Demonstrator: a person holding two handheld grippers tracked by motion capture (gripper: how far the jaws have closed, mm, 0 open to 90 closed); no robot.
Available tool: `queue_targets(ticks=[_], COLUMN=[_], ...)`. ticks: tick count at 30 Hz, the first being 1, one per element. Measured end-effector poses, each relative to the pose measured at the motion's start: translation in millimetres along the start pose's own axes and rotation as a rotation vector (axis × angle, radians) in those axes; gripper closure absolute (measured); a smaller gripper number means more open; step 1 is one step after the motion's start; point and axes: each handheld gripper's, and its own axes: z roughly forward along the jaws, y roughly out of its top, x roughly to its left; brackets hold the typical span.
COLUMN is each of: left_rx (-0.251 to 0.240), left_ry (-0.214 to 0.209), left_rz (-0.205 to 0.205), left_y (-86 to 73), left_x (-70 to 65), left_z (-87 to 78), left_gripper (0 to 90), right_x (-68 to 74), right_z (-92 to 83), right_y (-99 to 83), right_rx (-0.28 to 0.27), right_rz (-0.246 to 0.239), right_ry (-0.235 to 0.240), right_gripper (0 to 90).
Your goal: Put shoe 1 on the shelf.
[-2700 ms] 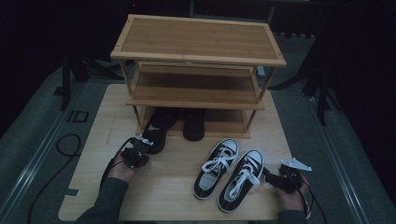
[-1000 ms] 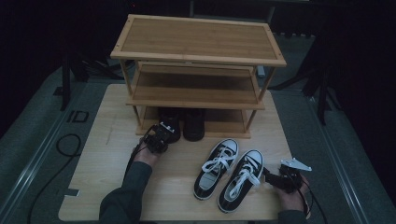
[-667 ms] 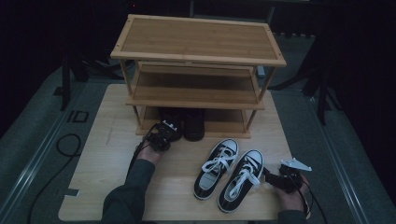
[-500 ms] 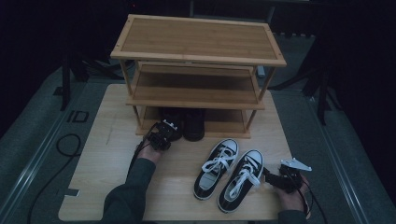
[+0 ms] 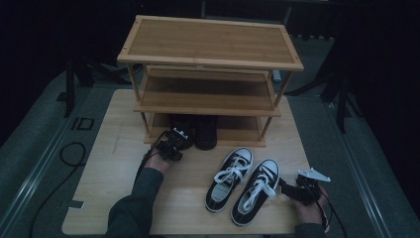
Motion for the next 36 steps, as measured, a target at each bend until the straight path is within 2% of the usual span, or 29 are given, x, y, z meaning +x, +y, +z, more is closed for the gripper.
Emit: queue_targets(ticks=[6,19,36], left_rx=[-0.009,-0.033,-0.051], left_ry=[-0.01,-0.043,-0.065], left_rz=[0.001,0.014,0.002], left_y=[-4.6,-6.9,-9.8], left_x=[0.9,-2.1,2.4], left_z=[-6.4,-15.5,-22.0], left_gripper=[65.2,63.2,62.7], right_x=[0.0,0.0,0.0], right_z=[0.0,0.0,-0.1], right_y=[0.0,0.0,-0.1], right_rx=[0.0,0.0,0.0], right_rz=[0.0,0.0,-0.002], right_ry=[0.0,0.0,0.0], right_gripper=[21.4,21.4,21.5])
